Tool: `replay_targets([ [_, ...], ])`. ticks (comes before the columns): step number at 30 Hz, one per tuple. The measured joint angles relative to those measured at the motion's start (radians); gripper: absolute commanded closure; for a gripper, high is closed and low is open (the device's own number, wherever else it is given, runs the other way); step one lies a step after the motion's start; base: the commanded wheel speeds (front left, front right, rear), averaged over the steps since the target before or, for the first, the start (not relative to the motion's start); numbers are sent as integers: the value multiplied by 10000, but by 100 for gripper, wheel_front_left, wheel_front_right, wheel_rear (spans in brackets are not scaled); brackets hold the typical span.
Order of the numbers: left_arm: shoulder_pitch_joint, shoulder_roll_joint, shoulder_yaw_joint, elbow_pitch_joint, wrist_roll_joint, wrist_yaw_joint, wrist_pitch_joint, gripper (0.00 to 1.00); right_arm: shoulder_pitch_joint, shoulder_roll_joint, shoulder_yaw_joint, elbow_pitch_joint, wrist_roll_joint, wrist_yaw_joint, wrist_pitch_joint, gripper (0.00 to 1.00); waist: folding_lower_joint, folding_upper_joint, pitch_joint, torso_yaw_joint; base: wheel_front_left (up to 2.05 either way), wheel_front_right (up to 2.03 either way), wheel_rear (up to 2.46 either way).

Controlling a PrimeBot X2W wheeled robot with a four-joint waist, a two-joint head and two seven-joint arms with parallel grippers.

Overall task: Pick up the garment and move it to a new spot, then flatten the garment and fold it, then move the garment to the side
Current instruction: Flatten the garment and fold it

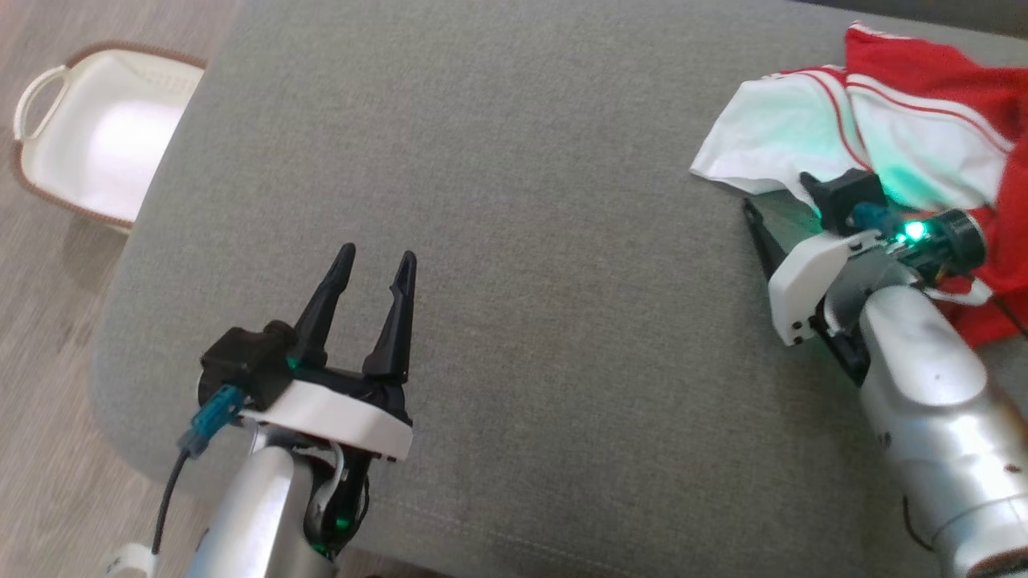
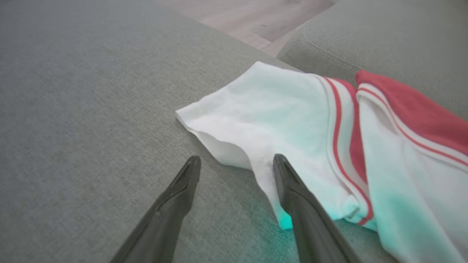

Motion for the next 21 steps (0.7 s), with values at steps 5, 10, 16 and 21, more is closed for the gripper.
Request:
replay_targets([
  [5, -95, -15, -109, 0, -102, 86, 0, 0, -708, -50, -13, 1039, -232, 0, 238, 0, 0, 0, 261, 161, 0, 0, 0],
  [10, -255, -21, -207, -23, -171, 136, 0, 0, -1235, 25, -165, 1661, -320, 0, -138, 100, 0, 0, 371, 110, 0, 0, 0],
  [16, -254, -27, -151, -19, -173, 173, 0, 0, -1232, 890, -318, 1885, -326, 0, -1565, 100, 0, 0, 353, -315, 0, 0, 0],
  [21, -258, -29, -130, 6, -127, 161, 0, 0, -1226, 1208, 773, 1618, 247, 0, -2276, 100, 0, 0, 180, -687, 0, 0, 0],
])
